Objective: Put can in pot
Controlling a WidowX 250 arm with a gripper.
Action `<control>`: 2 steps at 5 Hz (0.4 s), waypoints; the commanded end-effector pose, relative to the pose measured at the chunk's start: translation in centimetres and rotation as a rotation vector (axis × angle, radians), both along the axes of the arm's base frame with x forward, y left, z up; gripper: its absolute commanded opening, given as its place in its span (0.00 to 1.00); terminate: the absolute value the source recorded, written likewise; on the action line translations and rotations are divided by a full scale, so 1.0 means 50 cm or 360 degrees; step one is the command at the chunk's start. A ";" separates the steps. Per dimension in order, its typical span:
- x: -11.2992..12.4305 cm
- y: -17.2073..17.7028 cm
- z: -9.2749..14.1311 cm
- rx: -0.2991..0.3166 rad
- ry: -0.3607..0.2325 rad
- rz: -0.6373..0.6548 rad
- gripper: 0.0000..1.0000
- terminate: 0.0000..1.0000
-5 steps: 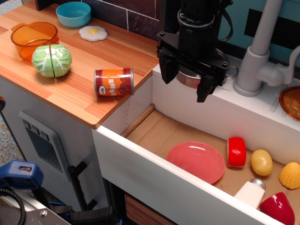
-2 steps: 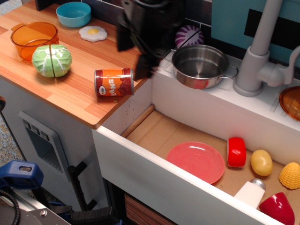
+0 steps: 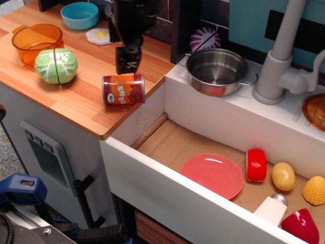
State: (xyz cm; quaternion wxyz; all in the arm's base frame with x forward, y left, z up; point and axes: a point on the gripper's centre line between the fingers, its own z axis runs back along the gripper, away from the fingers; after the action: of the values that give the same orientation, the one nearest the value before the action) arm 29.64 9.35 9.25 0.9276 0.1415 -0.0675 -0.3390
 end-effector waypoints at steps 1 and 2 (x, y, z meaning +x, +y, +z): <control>0.012 0.025 -0.027 -0.0113 -0.0017 -0.0055 1.00 0.00; 0.023 0.036 -0.050 -0.0186 0.0018 -0.0087 1.00 0.00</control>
State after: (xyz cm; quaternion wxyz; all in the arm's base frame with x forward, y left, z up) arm 30.46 10.83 4.81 0.9276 0.0641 -0.0772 -0.3597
